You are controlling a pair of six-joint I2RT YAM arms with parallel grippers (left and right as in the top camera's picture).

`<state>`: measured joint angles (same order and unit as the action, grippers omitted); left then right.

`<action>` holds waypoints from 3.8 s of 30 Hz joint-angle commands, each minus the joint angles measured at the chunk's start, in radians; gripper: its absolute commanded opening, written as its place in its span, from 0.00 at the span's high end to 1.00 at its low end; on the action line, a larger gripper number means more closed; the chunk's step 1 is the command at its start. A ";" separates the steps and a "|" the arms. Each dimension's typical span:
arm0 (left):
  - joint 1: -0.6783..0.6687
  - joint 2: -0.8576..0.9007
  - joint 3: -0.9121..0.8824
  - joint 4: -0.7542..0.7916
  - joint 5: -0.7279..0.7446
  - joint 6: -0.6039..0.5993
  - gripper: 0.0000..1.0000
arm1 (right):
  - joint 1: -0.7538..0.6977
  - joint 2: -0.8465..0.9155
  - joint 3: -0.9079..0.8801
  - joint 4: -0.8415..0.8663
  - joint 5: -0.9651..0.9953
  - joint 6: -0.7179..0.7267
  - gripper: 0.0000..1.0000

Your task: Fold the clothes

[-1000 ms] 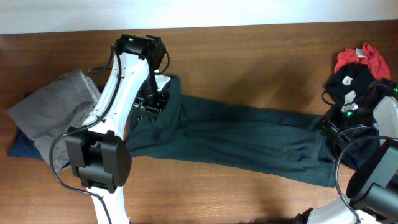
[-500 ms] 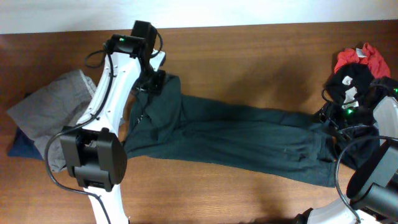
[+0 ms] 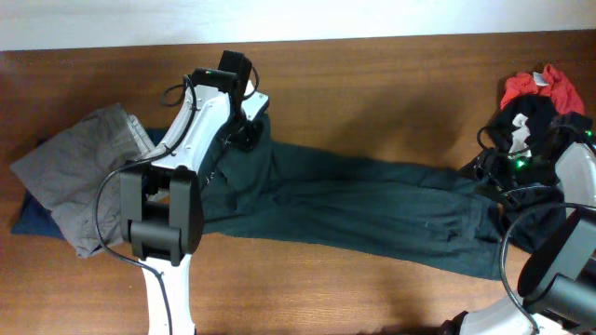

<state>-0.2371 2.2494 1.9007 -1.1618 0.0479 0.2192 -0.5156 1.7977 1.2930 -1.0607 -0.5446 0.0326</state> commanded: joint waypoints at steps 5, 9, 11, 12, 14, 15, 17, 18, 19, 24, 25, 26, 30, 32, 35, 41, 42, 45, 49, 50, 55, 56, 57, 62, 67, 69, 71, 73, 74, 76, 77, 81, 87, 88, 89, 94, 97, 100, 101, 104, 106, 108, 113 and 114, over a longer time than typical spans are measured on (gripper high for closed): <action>0.042 0.011 0.000 -0.131 -0.038 -0.022 0.73 | 0.026 -0.027 0.008 0.000 -0.017 -0.029 0.40; 0.073 0.011 0.000 -0.161 -0.038 -0.032 0.72 | 0.026 -0.027 0.008 -0.001 -0.017 -0.029 0.40; 0.088 0.011 0.000 -0.154 -0.037 -0.035 0.71 | 0.027 -0.027 0.008 -0.002 -0.017 -0.029 0.40; 0.093 0.011 0.000 -0.145 -0.037 -0.035 0.70 | 0.027 -0.027 0.008 -0.002 -0.017 -0.029 0.40; 0.104 0.013 -0.002 -0.119 -0.035 -0.035 0.67 | 0.026 -0.027 0.008 -0.002 -0.017 -0.029 0.40; 0.107 0.013 -0.002 -0.113 -0.026 -0.034 0.67 | 0.026 -0.027 0.008 -0.001 -0.017 -0.029 0.40; 0.107 0.013 -0.002 -0.110 0.003 -0.034 0.67 | 0.027 -0.027 0.008 -0.002 -0.017 -0.029 0.40; 0.107 0.014 -0.002 -0.109 0.020 -0.028 0.67 | 0.026 -0.027 0.008 -0.002 -0.017 -0.029 0.40; 0.107 0.014 -0.002 -0.107 0.034 -0.017 0.66 | 0.026 -0.027 0.008 -0.002 -0.017 -0.029 0.40; 0.109 0.032 -0.002 -0.107 0.042 -0.008 0.60 | 0.026 -0.027 0.008 -0.005 -0.017 -0.029 0.41; 0.109 0.038 -0.002 -0.107 0.042 -0.007 0.59 | 0.026 -0.027 0.008 -0.005 -0.017 -0.029 0.41; 0.109 0.043 -0.002 -0.107 0.042 -0.007 0.58 | 0.026 -0.027 0.008 -0.005 -0.017 -0.029 0.41; 0.109 0.063 -0.002 -0.107 0.047 -0.007 0.58 | 0.026 -0.027 0.008 -0.005 -0.017 -0.029 0.41; 0.109 0.070 -0.002 -0.107 0.079 0.012 0.58 | 0.026 -0.027 0.008 -0.005 -0.017 -0.029 0.40; 0.109 0.073 -0.002 -0.121 0.090 0.015 0.78 | 0.026 -0.027 0.008 -0.006 -0.017 -0.029 0.41; 0.109 0.052 0.053 -0.232 0.087 0.014 0.99 | 0.026 -0.027 0.008 -0.005 -0.017 -0.029 0.41; 0.109 0.042 0.068 -0.252 0.087 0.009 0.99 | 0.026 -0.027 0.008 -0.005 -0.017 -0.029 0.41; 0.109 0.002 0.099 -0.318 0.087 0.002 0.99 | 0.026 -0.027 0.008 -0.005 -0.017 -0.029 0.41; 0.109 -0.064 0.106 -0.397 0.087 -0.009 0.99 | 0.026 -0.027 0.008 -0.006 -0.017 -0.029 0.41; 0.109 -0.077 0.106 -0.411 0.087 -0.009 0.99 | 0.026 -0.027 0.008 -0.005 -0.017 -0.029 0.41; 0.109 -0.100 0.105 -0.480 0.087 -0.023 0.99 | 0.026 -0.027 0.008 0.001 -0.017 -0.029 0.41; 0.109 -0.100 0.101 -0.488 0.087 -0.024 0.99 | 0.026 -0.027 0.008 0.002 -0.017 -0.029 0.41; 0.109 -0.100 0.095 -0.494 0.087 -0.024 0.99 | 0.026 -0.027 0.008 0.002 -0.017 -0.029 0.40; 0.109 -0.100 0.081 -0.523 0.087 -0.024 0.98 | 0.026 -0.027 0.008 0.002 -0.017 -0.029 0.40; 0.109 -0.100 0.077 -0.527 0.048 -0.063 0.99 | 0.026 -0.027 0.008 0.002 -0.016 -0.029 0.40; 0.109 -0.100 0.072 -0.527 0.000 -0.097 0.99 | 0.026 -0.027 0.008 0.002 -0.016 -0.029 0.40; 0.109 -0.100 0.062 -0.527 -0.011 -0.103 0.99 | 0.026 -0.027 0.008 0.002 -0.016 -0.029 0.40; 0.109 -0.100 0.047 -0.527 -0.012 -0.103 0.99 | 0.026 -0.027 0.008 0.002 -0.016 -0.029 0.40; 0.109 -0.101 0.038 -0.527 -0.012 -0.103 0.99 | 0.026 -0.027 0.008 0.002 -0.016 -0.029 0.40; 0.109 -0.103 0.011 -0.527 -0.019 -0.109 0.99 | 0.026 -0.027 0.008 0.002 -0.016 -0.029 0.40; 0.109 -0.103 -0.002 -0.527 -0.027 -0.118 0.99 | 0.026 -0.027 0.008 0.002 -0.016 -0.029 0.40; 0.109 -0.103 -0.064 -0.527 -0.087 -0.169 0.99 | 0.026 -0.027 0.008 0.001 -0.016 -0.029 0.40; 0.122 -0.103 -0.092 -0.527 -0.295 -0.332 0.94 | 0.026 -0.027 0.008 0.001 0.010 -0.029 0.40; 0.129 -0.103 -0.092 -0.526 -0.307 -0.340 0.89 | 0.026 -0.027 0.008 0.001 0.010 -0.029 0.39; 0.138 -0.103 -0.092 -0.525 -0.306 -0.340 0.80 | 0.026 -0.027 0.008 0.002 0.010 -0.029 0.39; 0.160 -0.103 -0.092 -0.484 -0.280 -0.338 0.57 | 0.026 -0.027 0.008 0.002 0.010 -0.029 0.39; 0.160 -0.103 -0.092 -0.441 -0.278 -0.339 0.55 | 0.026 -0.027 0.008 0.002 0.010 -0.029 0.39; 0.159 -0.103 -0.092 -0.362 -0.230 -0.330 0.53 | 0.026 -0.027 0.008 0.006 0.010 -0.029 0.39; 0.158 -0.103 -0.092 -0.322 -0.186 -0.294 0.52 | 0.026 -0.027 0.008 0.008 0.010 -0.029 0.39; 0.154 -0.103 -0.092 -0.154 0.065 -0.077 0.51 | 0.026 -0.027 0.008 0.014 0.010 -0.029 0.39; 0.153 -0.103 -0.092 -0.057 0.171 -0.010 0.50 | 0.026 -0.027 0.008 0.014 0.010 -0.029 0.39; 0.153 -0.103 -0.092 0.029 0.183 -0.006 0.50 | 0.026 -0.027 0.008 0.014 0.010 -0.029 0.39; 0.152 -0.103 -0.096 0.208 0.181 0.013 0.48 | 0.026 -0.027 0.008 0.017 0.010 -0.029 0.39; 0.152 -0.103 -0.098 0.232 0.181 0.024 0.47 | 0.026 -0.027 0.008 0.018 0.010 -0.029 0.39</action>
<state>-0.0856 2.1635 1.8095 -0.9543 0.1764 0.1799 -0.4961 1.7977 1.2930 -1.0454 -0.5400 0.0174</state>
